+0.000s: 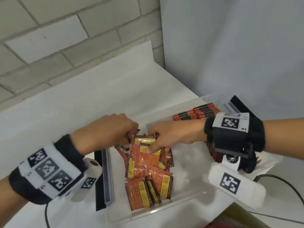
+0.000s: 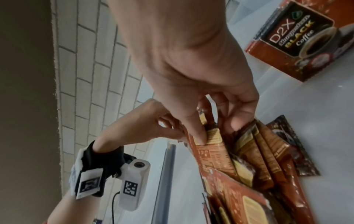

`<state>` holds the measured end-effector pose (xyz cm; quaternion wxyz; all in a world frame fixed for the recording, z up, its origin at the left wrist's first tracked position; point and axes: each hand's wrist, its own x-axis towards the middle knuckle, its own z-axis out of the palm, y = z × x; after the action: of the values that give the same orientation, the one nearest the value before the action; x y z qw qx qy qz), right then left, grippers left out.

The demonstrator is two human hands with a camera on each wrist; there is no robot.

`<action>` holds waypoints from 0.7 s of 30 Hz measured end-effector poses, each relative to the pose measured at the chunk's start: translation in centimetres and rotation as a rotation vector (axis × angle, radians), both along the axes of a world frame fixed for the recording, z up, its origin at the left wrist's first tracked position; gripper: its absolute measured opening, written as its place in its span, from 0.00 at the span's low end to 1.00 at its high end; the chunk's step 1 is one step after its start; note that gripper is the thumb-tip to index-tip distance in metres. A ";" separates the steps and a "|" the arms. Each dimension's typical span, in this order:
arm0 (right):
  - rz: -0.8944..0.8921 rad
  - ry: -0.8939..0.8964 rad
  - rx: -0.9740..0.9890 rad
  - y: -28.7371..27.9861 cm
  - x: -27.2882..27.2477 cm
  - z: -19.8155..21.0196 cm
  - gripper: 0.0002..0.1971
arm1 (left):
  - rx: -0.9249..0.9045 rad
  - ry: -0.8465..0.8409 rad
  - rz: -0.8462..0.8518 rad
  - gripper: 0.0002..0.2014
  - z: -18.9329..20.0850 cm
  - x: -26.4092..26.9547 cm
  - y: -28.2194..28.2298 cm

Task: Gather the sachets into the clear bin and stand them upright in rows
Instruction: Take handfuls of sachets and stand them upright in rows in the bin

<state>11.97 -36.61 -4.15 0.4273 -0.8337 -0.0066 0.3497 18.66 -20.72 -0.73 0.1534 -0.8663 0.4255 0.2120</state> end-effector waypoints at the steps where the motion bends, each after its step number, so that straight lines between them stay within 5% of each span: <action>1: -0.037 0.001 0.055 -0.2 0.0 0.1 0.18 | -0.044 0.014 0.040 0.08 0.7 0.4 0.4; 6: -0.216 -0.025 0.339 -1.4 -0.4 1.2 0.07 | -0.246 0.190 0.203 0.11 4.4 1.6 1.7; 10: -0.364 -0.077 0.563 -2.5 -0.8 2.2 0.14 | -0.533 0.451 0.326 0.09 5.9 1.6 2.0; 17: -0.688 -0.069 0.853 -3.8 -2.0 2.6 0.14 | -0.899 0.845 0.630 0.16 4.1 0.0 -1.7; 21: -0.801 -0.027 0.994 -4.8 -2.8 2.3 0.13 | -1.019 0.879 0.761 0.17 2.2 -1.0 -4.7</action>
<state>9.13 -41.39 -1.86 0.8606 -0.4781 0.1388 0.1072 17.70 -25.46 1.48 -0.5308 -0.7529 0.1655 0.3523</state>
